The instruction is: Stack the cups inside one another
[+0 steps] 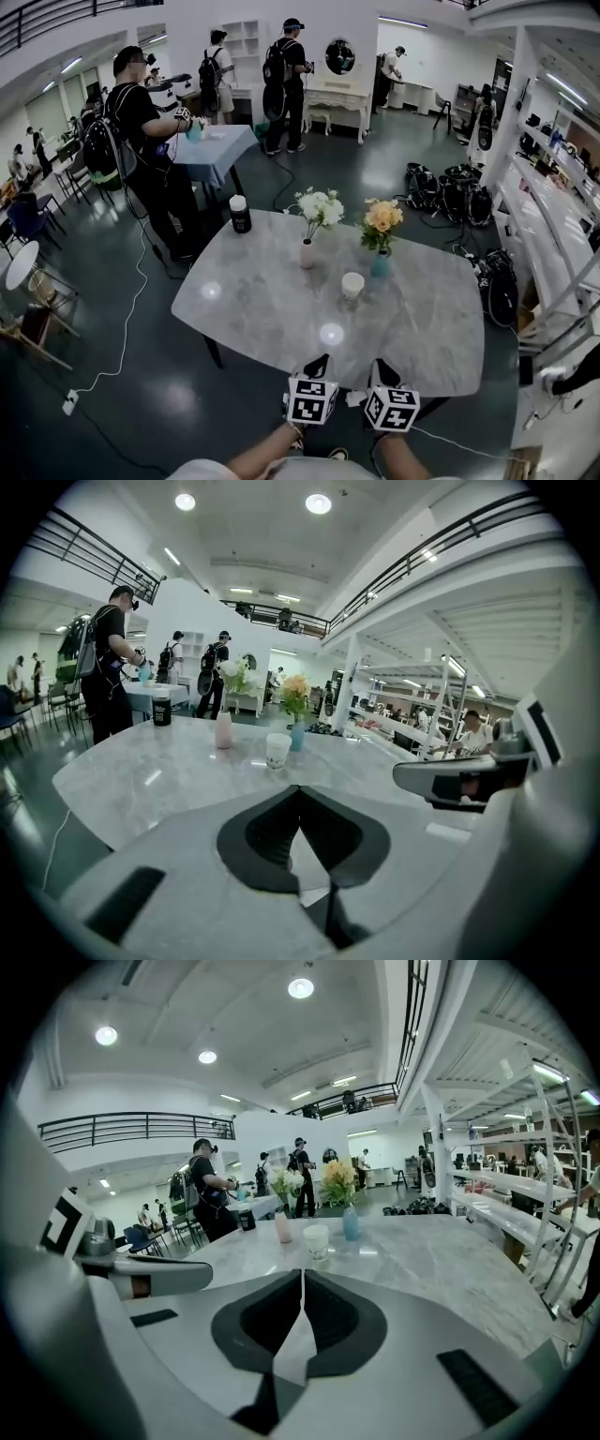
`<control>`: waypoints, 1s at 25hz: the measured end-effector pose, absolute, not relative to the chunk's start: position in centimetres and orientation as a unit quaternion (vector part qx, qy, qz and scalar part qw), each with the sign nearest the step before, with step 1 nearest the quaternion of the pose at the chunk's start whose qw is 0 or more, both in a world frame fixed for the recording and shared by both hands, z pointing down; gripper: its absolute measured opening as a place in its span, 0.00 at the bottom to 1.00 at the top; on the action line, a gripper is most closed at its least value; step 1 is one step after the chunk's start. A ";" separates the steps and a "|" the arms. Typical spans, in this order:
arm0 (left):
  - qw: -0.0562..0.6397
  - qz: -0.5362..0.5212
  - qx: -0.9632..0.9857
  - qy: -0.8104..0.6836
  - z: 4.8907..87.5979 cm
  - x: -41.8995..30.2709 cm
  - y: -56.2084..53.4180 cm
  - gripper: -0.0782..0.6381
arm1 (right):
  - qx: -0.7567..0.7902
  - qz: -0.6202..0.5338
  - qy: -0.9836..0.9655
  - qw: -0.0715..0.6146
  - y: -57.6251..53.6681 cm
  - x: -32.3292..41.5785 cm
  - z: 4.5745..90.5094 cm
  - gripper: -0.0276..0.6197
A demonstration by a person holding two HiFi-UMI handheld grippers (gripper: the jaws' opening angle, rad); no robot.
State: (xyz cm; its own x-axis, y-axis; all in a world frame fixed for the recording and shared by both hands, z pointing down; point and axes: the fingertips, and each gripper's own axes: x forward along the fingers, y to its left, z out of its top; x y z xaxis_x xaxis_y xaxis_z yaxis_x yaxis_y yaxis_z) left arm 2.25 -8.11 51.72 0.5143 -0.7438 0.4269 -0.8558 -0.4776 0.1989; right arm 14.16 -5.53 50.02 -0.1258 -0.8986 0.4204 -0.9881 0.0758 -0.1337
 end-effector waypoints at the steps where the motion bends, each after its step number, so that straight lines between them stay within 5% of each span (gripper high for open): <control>1: 0.196 0.145 0.846 -0.475 51.9 2.6 -7.9 0.10 | 0.651 0.197 -0.724 0.113 -5.4 14.7 50.0 0.07; 25: 0.196 0.156 0.828 -0.502 51.7 4.7 -5.5 0.10 | 0.634 0.209 -0.740 0.081 -4.4 18.1 49.4 0.06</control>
State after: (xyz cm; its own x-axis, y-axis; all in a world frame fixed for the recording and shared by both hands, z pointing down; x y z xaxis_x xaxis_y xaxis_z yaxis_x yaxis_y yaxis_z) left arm 4.71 -5.46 51.66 0.4465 -0.7701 0.4556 -0.8926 -0.4187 0.1671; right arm 18.10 -4.44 49.38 -0.1819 -0.9044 0.3860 -0.9725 0.1074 -0.2067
